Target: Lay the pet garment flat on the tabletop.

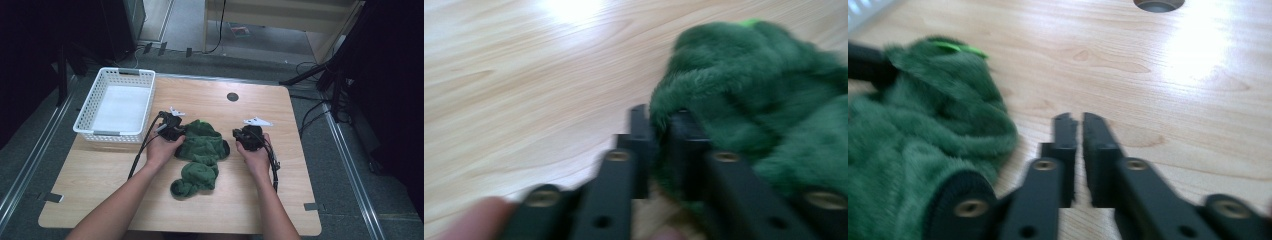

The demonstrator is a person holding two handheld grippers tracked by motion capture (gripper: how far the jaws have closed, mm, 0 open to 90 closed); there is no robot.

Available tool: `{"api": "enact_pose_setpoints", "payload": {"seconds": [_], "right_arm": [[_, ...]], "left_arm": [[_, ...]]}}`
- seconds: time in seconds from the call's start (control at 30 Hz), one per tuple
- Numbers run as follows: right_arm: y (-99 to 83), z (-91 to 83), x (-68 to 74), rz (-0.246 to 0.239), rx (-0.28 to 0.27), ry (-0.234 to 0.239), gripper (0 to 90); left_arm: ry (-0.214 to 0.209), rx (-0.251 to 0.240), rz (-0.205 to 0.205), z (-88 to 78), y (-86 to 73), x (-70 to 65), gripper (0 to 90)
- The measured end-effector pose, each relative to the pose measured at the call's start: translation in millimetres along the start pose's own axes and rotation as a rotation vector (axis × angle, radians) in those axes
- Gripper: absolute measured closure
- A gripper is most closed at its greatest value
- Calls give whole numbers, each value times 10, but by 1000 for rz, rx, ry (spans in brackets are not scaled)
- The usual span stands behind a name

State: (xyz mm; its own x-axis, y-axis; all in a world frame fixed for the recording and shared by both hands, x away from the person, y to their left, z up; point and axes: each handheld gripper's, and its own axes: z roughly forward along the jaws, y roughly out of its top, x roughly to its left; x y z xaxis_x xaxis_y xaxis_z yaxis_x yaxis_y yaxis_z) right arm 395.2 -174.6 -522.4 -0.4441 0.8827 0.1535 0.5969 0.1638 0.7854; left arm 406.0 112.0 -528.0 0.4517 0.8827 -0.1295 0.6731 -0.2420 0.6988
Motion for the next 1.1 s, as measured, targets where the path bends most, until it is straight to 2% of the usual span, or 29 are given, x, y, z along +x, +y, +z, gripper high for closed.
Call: {"api": "enact_pose_setpoints", "payload": {"seconds": [0.03,0.1,0.2,0.23,0.3,0.33,0.37,0.4,0.43,0.47,0.53,0.6,0.67,0.7,0.73,0.77,0.83,0.87,0.93,1.0,1.07,1.1], "right_arm": [[14,-15,-18,29,-19,31,760],[67,-11,23,33,-39,89,654],[175,115,225,-54,7,152,481],[200,174,307,-79,31,161,436],[224,313,434,-127,77,163,364],[227,385,478,-141,107,148,366],[221,464,510,-165,131,117,397],[214,503,521,-177,138,106,438],[204,540,529,-192,138,87,541],[192,544,521,-209,119,47,673],[183,501,469,-165,69,46,839],[152,437,404,-151,34,24,882],[99,416,370,-187,48,11,889],[75,416,371,-199,62,-1,886],[57,410,363,-211,73,-9,861],[49,392,353,-200,71,-6,783],[60,337,310,-165,71,18,616],[71,293,274,-155,55,45,559],[106,196,193,-127,7,90,550],[168,162,122,-51,-41,116,615],[256,209,120,40,-65,121,635],[299,248,153,65,-73,129,635]], "left_arm": [[-17,-13,-12,-6,0,3,679],[-13,-8,-17,6,5,4,659],[16,6,-27,46,1,-1,711],[6,8,-36,54,-2,-4,733],[11,12,-17,56,-7,-23,761],[12,11,-13,52,-6,-34,778],[7,11,-9,50,-3,-33,791],[14,10,1,43,-1,-32,810],[22,10,10,37,1,-27,835],[26,12,15,35,1,-22,858],[53,22,43,37,-7,-15,892],[48,29,77,44,-21,-20,898],[61,29,113,71,-36,-73,898],[60,33,112,77,-38,-87,893],[64,32,97,76,-37,-89,872],[48,30,77,67,-34,-72,827],[-61,12,-4,25,-21,2,687],[-96,3,-21,-6,-13,35,608],[-128,-33,-67,-64,3,101,550],[-155,-59,-119,-67,34,143,518],[-141,-86,-177,-59,71,159,512],[-124,-101,-211,-50,86,163,519]]}}
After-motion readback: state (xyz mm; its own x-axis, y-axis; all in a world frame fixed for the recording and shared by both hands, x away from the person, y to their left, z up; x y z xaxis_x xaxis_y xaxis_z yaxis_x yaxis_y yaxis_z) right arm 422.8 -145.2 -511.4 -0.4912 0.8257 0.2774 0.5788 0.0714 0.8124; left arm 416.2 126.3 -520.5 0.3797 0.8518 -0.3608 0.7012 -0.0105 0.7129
